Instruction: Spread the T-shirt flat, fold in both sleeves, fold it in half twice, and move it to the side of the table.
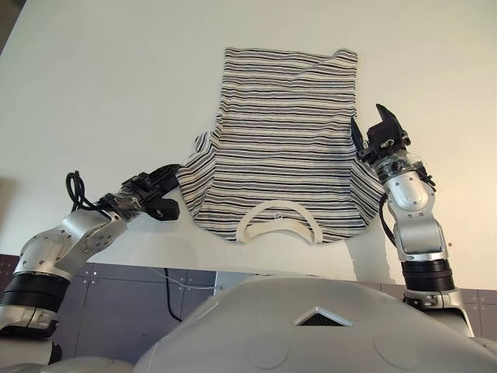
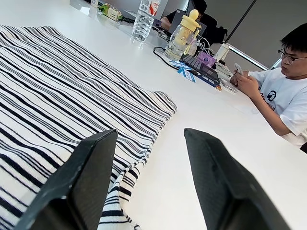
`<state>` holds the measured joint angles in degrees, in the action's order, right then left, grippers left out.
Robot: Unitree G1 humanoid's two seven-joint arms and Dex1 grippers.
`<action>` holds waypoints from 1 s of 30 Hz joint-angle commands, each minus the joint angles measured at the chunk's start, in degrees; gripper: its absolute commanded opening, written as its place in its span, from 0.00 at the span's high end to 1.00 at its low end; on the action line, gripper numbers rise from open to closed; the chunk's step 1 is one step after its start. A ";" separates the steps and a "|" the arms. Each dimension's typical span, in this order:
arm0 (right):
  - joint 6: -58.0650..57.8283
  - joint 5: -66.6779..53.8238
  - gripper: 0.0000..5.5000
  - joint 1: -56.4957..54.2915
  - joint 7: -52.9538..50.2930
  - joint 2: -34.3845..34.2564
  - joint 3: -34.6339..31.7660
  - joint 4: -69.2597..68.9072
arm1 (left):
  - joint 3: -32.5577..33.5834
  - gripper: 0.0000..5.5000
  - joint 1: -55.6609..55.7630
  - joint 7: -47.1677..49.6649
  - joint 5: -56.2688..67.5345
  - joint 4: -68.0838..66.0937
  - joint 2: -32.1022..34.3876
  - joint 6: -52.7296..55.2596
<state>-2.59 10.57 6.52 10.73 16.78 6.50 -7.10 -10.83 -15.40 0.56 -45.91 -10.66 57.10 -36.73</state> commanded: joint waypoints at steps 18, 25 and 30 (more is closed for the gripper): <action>1.60 0.46 0.53 0.25 1.08 0.58 0.16 1.48 | -5.76 0.78 -9.03 2.64 -1.24 -4.37 -3.14 8.37; 2.09 0.85 0.53 2.24 -0.59 -0.40 -0.13 1.64 | -4.88 0.58 -11.45 -7.13 5.24 2.32 10.09 -0.48; 2.12 0.64 0.53 1.39 -0.43 -0.26 0.06 2.13 | -8.01 0.57 -5.34 -10.17 3.37 0.49 6.32 0.51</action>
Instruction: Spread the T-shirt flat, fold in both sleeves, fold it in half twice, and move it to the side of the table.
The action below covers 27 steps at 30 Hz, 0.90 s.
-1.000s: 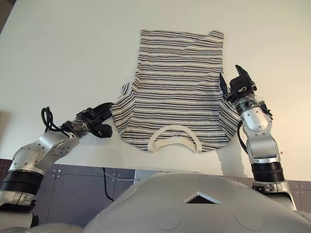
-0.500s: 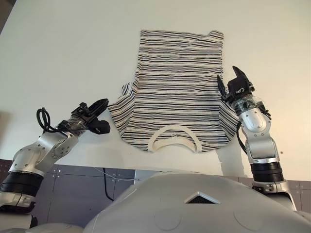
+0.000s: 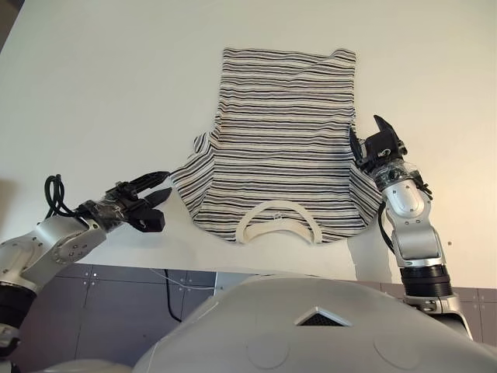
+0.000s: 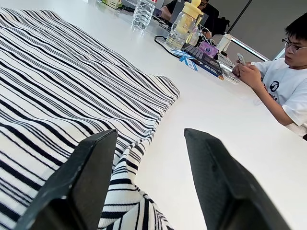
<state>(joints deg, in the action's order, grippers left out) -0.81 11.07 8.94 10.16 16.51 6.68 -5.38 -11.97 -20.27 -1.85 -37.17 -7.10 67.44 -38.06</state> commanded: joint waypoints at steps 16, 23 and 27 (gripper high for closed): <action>0.62 0.21 0.53 -2.57 0.56 -0.29 0.49 2.12 | -9.44 0.64 -0.66 -6.65 -8.05 -4.77 -10.20 13.43; 1.39 0.27 0.53 -3.12 0.44 -0.26 0.69 3.17 | -9.94 0.84 -0.76 -6.03 -7.98 -5.51 -10.28 14.85; 1.82 0.31 0.53 -2.62 0.30 -0.25 0.82 3.43 | -8.69 0.89 -2.53 -3.11 -7.55 -3.60 -10.00 15.36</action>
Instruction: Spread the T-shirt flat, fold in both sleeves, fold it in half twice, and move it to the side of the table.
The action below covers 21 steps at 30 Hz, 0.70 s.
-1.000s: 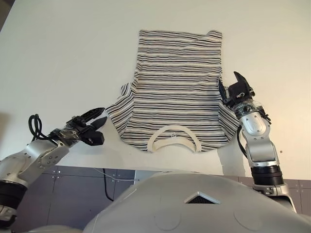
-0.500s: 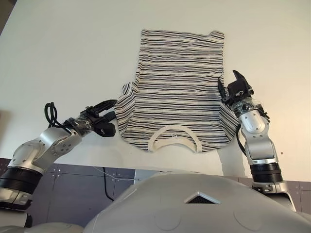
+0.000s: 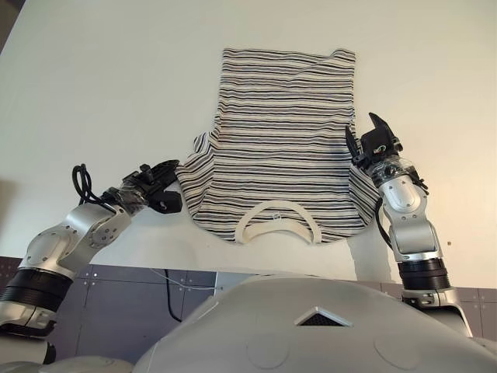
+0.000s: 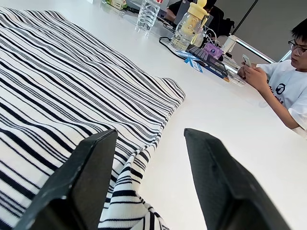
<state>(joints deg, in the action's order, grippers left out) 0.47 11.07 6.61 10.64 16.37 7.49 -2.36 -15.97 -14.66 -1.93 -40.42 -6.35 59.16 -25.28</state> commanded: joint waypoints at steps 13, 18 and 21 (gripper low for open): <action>0.46 0.28 0.53 0.56 -0.40 0.18 -0.60 -0.29 | 2.42 0.93 -13.89 -6.92 12.08 2.32 -4.88 8.44; 0.07 0.06 0.53 3.51 -1.94 -0.46 -1.55 -1.94 | 11.87 0.78 -20.76 -15.78 30.99 11.05 -4.21 9.87; -0.06 0.11 0.53 3.71 -2.38 -0.62 -1.84 -2.15 | 12.59 0.71 -19.78 -14.68 20.13 8.58 1.61 0.91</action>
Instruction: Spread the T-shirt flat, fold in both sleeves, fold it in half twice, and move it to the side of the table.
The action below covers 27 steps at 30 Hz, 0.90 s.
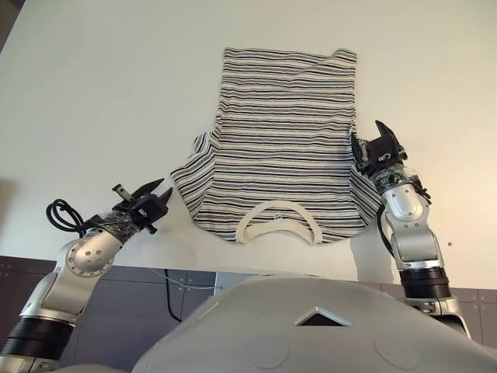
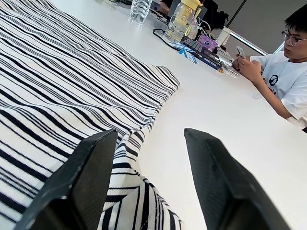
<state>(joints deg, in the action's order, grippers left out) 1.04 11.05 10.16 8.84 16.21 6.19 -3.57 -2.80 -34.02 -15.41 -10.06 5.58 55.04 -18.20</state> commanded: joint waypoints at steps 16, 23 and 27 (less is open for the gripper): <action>-0.65 0.58 0.53 -1.97 0.19 -0.92 0.52 0.17 | -14.00 0.60 18.16 3.04 -36.21 -16.63 3.41 -15.37; -0.64 0.28 0.53 -3.12 0.48 -0.62 0.40 0.98 | -16.16 0.66 19.00 4.90 -38.09 -18.26 1.84 -12.31; -0.45 0.20 0.53 -2.83 0.30 -0.57 0.22 0.95 | -17.30 0.77 19.04 5.74 -37.95 -18.85 2.41 -13.44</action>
<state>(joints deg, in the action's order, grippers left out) 0.98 11.10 7.73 9.03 15.57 6.65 -2.69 -14.68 -11.22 -5.67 -42.77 -8.70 57.92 -32.49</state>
